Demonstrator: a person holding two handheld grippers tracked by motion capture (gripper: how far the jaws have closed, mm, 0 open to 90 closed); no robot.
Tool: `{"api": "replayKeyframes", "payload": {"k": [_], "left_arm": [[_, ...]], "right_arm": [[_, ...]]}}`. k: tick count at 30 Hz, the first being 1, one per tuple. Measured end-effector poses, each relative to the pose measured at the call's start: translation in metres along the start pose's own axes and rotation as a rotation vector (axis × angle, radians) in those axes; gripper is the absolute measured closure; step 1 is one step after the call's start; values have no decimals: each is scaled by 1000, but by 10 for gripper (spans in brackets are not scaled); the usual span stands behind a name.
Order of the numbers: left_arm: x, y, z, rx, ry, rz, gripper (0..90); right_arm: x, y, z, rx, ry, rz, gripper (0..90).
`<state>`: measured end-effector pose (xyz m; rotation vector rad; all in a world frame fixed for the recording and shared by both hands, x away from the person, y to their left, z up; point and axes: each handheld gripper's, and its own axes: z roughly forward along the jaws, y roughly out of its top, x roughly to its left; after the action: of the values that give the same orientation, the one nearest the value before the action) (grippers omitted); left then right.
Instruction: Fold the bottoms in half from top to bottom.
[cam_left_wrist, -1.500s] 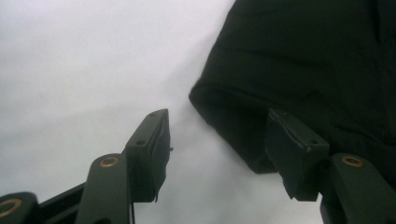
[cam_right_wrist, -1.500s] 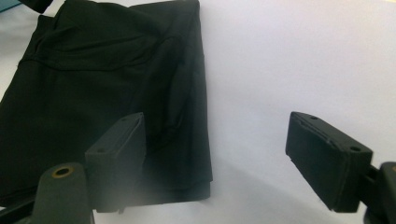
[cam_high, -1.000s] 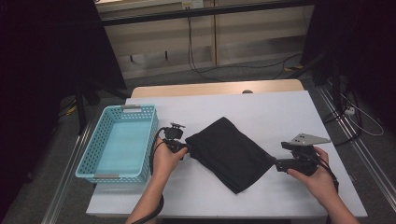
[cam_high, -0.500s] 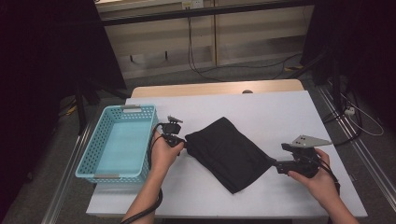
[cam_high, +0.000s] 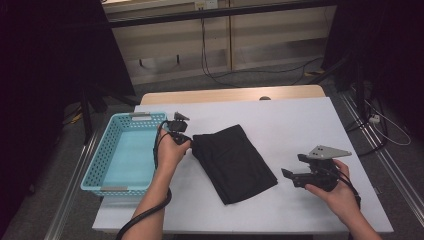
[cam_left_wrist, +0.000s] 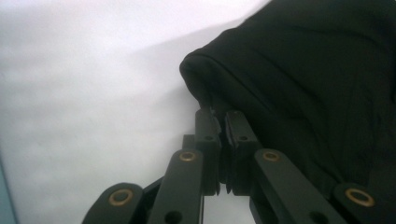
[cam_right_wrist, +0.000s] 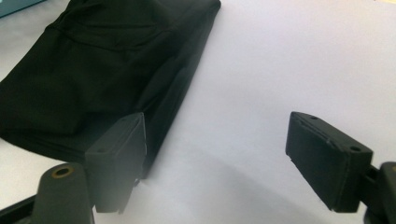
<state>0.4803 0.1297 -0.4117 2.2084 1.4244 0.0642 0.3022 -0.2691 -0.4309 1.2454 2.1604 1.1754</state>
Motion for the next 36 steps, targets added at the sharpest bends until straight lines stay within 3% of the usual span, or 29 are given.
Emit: {"api": "replayKeyframes", "payload": {"k": [9, 10, 11, 12, 13, 14, 16, 17, 20, 25, 30, 36], "left_arm": [[10, 10, 10, -18, 43, -38, 843], [9, 9, 9, -22, 57, -38, 818], [8, 9, 9, -29, 66, -37, 699], [8, 8, 7, -32, 63, -42, 699], [7, 8, 5, -35, 62, -47, 560], [6, 7, 2, -42, 60, -48, 522], [3, 3, -2, -55, 55, -37, 473], [2, 1, -4, -57, 54, -36, 384], [-3, -7, -7, -65, 48, -2, 305], [-11, -22, -5, -37, 38, 50, 197], [-12, -32, -4, -41, 19, 61, 156], [-16, -44, -8, -83, 11, 74, 142]], "right_arm": [[2, 0, 5, 4, 9, -1, 200], [2, 0, 6, 6, 11, -1, 199], [5, 2, 7, 4, 14, -2, 197], [5, 2, 7, 4, 14, -2, 197], [8, 4, 9, 2, 20, -11, 196], [10, 5, 10, 5, 23, -12, 196], [11, 6, 11, 9, 28, -17, 195], [16, 8, 16, 13, 40, -17, 194], [25, 13, 23, 20, 56, -37, 193], [36, 19, 37, 42, 60, -43, 194], [50, 29, 57, 42, 50, -21, 190], [58, 34, 74, 34, 27, 29, 189]]}}
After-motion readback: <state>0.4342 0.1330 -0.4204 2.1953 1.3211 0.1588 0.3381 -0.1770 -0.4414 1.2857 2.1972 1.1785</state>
